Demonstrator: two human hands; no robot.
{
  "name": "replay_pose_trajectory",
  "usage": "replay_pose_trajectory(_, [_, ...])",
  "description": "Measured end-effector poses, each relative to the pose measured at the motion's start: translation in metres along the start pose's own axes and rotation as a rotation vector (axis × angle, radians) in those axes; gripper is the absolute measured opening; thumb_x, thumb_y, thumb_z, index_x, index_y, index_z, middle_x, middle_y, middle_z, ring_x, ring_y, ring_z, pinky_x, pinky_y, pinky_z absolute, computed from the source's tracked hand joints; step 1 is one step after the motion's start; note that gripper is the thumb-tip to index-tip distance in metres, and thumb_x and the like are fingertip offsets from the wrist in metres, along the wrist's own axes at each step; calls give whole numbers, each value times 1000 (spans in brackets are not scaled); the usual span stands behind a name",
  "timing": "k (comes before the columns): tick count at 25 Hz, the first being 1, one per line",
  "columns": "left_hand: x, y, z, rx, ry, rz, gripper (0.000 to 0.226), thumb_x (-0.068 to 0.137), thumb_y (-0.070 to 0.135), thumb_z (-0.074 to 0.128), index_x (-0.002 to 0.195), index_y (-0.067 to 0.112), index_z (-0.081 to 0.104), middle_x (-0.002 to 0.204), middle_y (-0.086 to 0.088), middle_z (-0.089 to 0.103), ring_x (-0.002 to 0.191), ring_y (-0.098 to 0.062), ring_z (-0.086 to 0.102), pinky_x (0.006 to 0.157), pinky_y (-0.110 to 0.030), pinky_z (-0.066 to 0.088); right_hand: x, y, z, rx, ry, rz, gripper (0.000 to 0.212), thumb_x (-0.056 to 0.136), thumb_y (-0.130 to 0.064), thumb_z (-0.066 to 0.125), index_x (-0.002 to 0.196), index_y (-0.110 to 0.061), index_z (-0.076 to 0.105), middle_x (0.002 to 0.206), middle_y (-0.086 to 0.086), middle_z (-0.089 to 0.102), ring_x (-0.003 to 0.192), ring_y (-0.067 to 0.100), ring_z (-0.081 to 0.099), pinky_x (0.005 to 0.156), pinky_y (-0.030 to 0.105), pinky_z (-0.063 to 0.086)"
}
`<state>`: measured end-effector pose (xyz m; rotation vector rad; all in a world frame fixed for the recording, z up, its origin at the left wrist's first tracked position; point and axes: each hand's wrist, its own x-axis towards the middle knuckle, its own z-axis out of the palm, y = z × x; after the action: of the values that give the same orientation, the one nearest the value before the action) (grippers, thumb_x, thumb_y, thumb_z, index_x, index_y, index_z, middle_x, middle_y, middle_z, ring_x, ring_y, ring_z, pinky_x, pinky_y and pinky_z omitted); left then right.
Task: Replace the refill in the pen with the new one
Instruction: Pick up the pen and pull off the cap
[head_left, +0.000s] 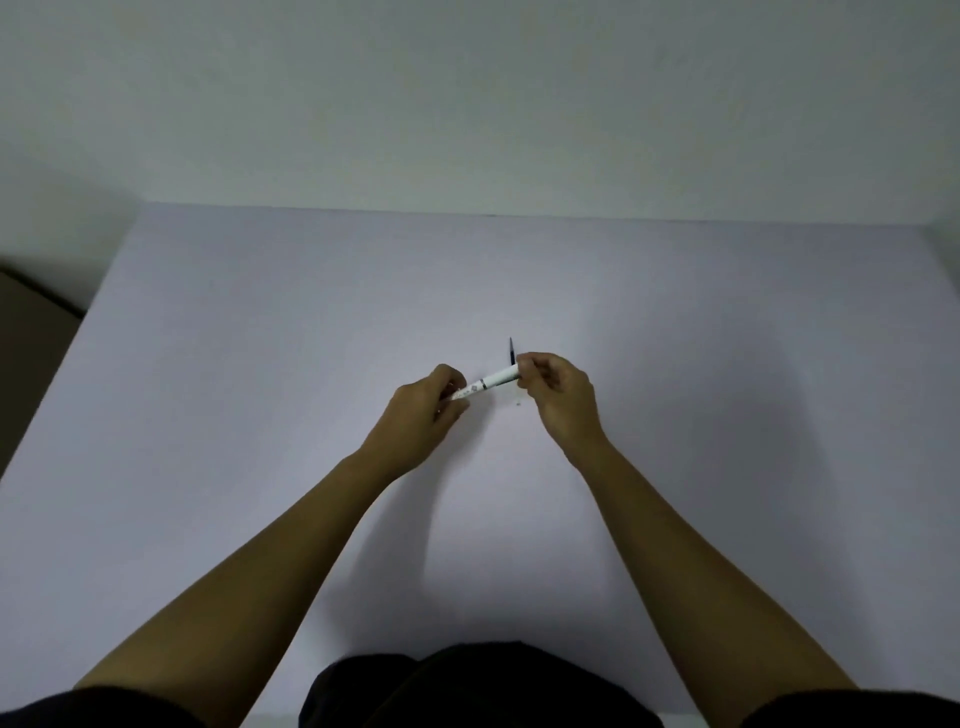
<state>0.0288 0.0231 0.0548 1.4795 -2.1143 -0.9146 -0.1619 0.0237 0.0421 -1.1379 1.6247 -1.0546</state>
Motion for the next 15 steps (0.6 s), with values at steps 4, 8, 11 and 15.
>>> replay_pose_trajectory(4, [-9, 10, -1, -27, 103, 5, 18, 92, 28, 51, 100, 19, 65, 66, 14, 54, 58, -4, 49, 51, -11, 33, -16, -11, -3, 15, -36, -70, 10, 92, -23, 57, 86, -28, 63, 76, -16, 66, 68, -8, 63, 67, 8, 48])
replay_pose_trajectory(8, [-14, 13, 4, -50, 122, -34, 19, 94, 25, 48, 99, 18, 65, 63, 9, 52, 56, -7, 47, 50, -18, 32, -23, -21, -6, -39, -50, -111, 7, 90, -22, 59, 90, -23, 66, 77, -10, 67, 71, -1, 64, 69, 12, 49])
replay_pose_trajectory(11, [-21, 15, 4, -48, 139, 27, 20, 94, 23, 48, 104, 20, 65, 63, 4, 54, 58, -13, 48, 52, -20, 34, -27, -23, -6, -31, -57, -107, 9, 90, -21, 61, 93, -17, 68, 76, -13, 67, 67, -8, 64, 69, 8, 49])
replay_pose_trajectory(15, [-26, 15, -3, 85, 220, 55, 23, 93, 33, 49, 107, 31, 66, 53, 12, 43, 51, -7, 43, 47, -22, 29, -34, -22, -2, -5, -66, -86, 6, 90, -20, 60, 88, -20, 65, 75, -12, 67, 67, -4, 66, 70, 12, 51])
